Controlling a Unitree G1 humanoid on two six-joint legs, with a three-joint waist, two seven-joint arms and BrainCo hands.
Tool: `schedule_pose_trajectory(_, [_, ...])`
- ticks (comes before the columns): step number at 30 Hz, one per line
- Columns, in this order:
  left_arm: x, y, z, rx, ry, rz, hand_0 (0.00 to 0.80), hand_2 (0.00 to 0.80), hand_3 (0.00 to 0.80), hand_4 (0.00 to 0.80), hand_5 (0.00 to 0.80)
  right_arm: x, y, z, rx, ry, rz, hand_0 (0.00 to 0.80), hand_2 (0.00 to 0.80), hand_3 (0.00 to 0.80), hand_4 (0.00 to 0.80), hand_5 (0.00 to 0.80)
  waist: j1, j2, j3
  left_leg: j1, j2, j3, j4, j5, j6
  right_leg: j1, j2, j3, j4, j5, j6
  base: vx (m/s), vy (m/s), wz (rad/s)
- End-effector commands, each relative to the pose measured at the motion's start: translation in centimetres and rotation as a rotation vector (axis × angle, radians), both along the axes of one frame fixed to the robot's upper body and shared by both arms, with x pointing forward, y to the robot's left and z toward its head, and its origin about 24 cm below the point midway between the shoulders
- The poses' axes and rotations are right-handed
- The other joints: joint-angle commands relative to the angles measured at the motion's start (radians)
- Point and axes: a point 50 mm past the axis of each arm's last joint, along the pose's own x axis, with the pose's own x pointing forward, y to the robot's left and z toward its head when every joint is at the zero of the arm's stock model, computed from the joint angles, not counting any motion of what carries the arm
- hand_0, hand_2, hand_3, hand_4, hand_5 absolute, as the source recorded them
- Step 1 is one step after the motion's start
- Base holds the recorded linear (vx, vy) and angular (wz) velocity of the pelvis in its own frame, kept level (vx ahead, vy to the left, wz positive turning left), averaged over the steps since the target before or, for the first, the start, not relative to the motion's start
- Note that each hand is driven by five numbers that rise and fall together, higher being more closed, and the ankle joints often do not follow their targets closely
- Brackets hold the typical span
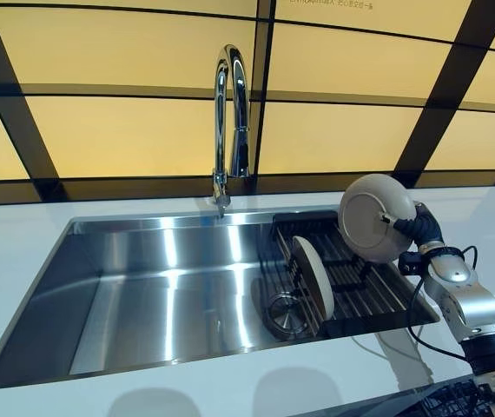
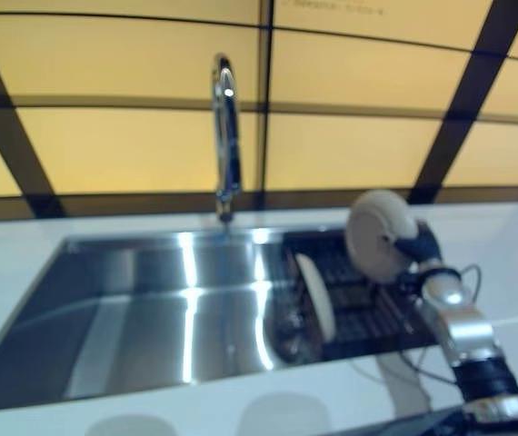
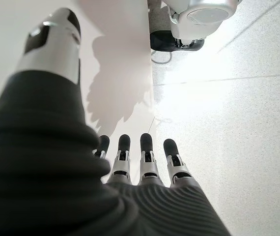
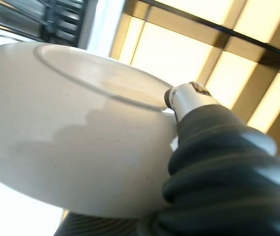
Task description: Take plates into dishwasher
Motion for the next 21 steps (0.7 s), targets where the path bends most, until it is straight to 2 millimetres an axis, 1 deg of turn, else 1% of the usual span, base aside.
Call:
schedule_pose_trajectory(1, [4.7, 0.0, 0.9, 0.010, -0.156, -0.077, 0.000, 0.000, 0.000, 0.000, 0.000, -1.1, -0.7, 6.7, -0.072, -0.298, -0.007, 0.800, 0.800, 0.800, 0.800, 0.800, -0.016, -0.003, -0.007, 0.004, -0.043, 0.030, 0.035, -0.071, 0.050, 0.014, -0.029, 0.049, 0.076, -0.045, 0.066, -0.011, 0.055, -0.01])
schedule_pose_trajectory(2, [4.7, -0.1, 0.9, 0.008, -0.158, -0.081, 0.000, 0.000, 0.000, 0.000, 0.000, -1.5, -0.8, 7.3, -0.079, -0.333, -0.013, 0.800, 0.800, 0.800, 0.800, 0.800, -0.022, -0.004, -0.008, 0.004, -0.044, 0.033, 0.037, -0.074, 0.051, 0.010, -0.032, 0.053, 0.079, -0.043, 0.069, -0.013, 0.060, -0.02])
schedule_pose_trajectory(6, [4.5, -0.2, 0.8, 0.004, -0.162, -0.087, 0.000, 0.000, 0.000, 0.000, 0.000, -2.7, -1.5, 8.9, -0.106, -0.410, -0.034, 0.800, 0.800, 0.800, 0.800, 0.800, -0.037, -0.010, -0.008, 0.001, -0.049, 0.043, 0.046, -0.082, 0.058, -0.007, -0.043, 0.064, 0.098, -0.027, 0.080, -0.015, 0.058, -0.10])
schedule_pose_trajectory(9, [4.4, -0.2, 0.8, 0.000, -0.152, -0.113, 0.000, 0.000, 0.000, 0.000, 0.000, -3.7, -2.3, 9.7, -0.136, -0.451, -0.078, 0.800, 0.800, 0.800, 0.800, 0.800, -0.049, -0.019, -0.006, -0.001, -0.059, 0.047, 0.048, -0.086, 0.063, -0.032, -0.058, 0.074, 0.119, 0.010, 0.098, 0.008, 0.069, -0.19])
schedule_pose_trajectory(10, [4.2, -0.3, 0.7, 0.001, -0.141, -0.121, 0.000, 0.000, 0.000, 0.000, 0.000, -4.2, -2.8, 9.9, -0.146, -0.460, -0.098, 0.800, 0.800, 0.800, 0.800, 0.800, -0.059, -0.024, -0.004, 0.002, -0.063, 0.050, 0.044, -0.087, 0.062, -0.052, -0.065, 0.077, 0.124, 0.039, 0.107, 0.030, 0.060, -0.17])
schedule_pose_trajectory(12, [3.9, -0.2, 0.7, 0.000, -0.132, -0.124, 0.000, 0.000, 0.000, 0.000, 0.000, -4.7, -3.2, 10.0, -0.150, -0.464, -0.114, 0.800, 0.800, 0.800, 0.800, 0.800, -0.065, -0.026, -0.002, 0.009, -0.064, 0.057, 0.034, -0.087, 0.058, -0.070, -0.068, 0.076, 0.121, 0.065, 0.114, 0.024, 0.035, -0.25])
schedule_pose_trajectory(13, [3.7, -0.1, 0.6, 0.007, -0.125, -0.121, 0.000, 0.000, 0.000, 0.000, 0.000, -5.0, -3.6, 10.0, -0.159, -0.462, -0.131, 0.800, 0.800, 0.800, 0.800, 0.800, -0.078, -0.031, 0.005, 0.019, -0.062, 0.073, 0.026, -0.090, 0.051, -0.101, -0.071, 0.066, 0.117, 0.106, 0.126, 0.013, 0.015, -0.31])
schedule_pose_trajectory(15, [3.8, 0.0, 0.7, 0.013, -0.126, -0.119, 0.000, 0.000, 0.000, 0.000, 0.000, -5.2, -3.8, 10.1, -0.162, -0.460, -0.145, 0.800, 0.800, 0.800, 0.800, 0.800, -0.089, -0.031, 0.013, 0.028, -0.056, 0.089, 0.020, -0.092, 0.047, -0.136, -0.071, 0.064, 0.122, 0.127, 0.133, -0.008, 0.004, -0.42])
schedule_pose_trajectory(18, [4.2, 0.6, 1.0, 0.025, -0.139, -0.106, 0.000, 0.000, 0.000, 0.000, 0.000, -5.9, -4.6, 10.4, -0.172, -0.453, -0.166, 0.800, 0.800, 0.800, 0.800, 0.800, -0.110, -0.029, 0.025, 0.027, -0.041, 0.123, 0.020, -0.092, 0.049, -0.178, -0.074, 0.062, 0.152, 0.130, 0.132, -0.084, -0.036, -0.57])
schedule_pose_trajectory(19, [4.5, 0.9, 1.2, 0.028, -0.150, -0.099, 0.000, 0.000, 0.000, 0.000, 0.000, -6.0, -4.8, 10.4, -0.174, -0.449, -0.169, 0.800, 0.800, 0.800, 0.800, 0.800, -0.111, -0.028, 0.026, 0.018, -0.034, 0.139, 0.024, -0.086, 0.050, -0.178, -0.089, 0.049, 0.175, 0.133, 0.129, -0.168, -0.085, -0.41])
schedule_pose_trajectory(21, [5.0, 1.1, 1.4, 0.028, -0.171, -0.095, 0.000, 0.000, 0.000, 0.000, 0.000, -6.4, -5.1, 10.3, -0.164, -0.452, -0.165, 0.800, 0.800, 0.800, 0.800, 0.800, -0.106, -0.021, 0.025, -0.005, -0.018, 0.174, 0.035, -0.076, 0.052, -0.158, -0.111, 0.038, 0.214, 0.114, 0.117, -0.196, -0.097, -0.85])
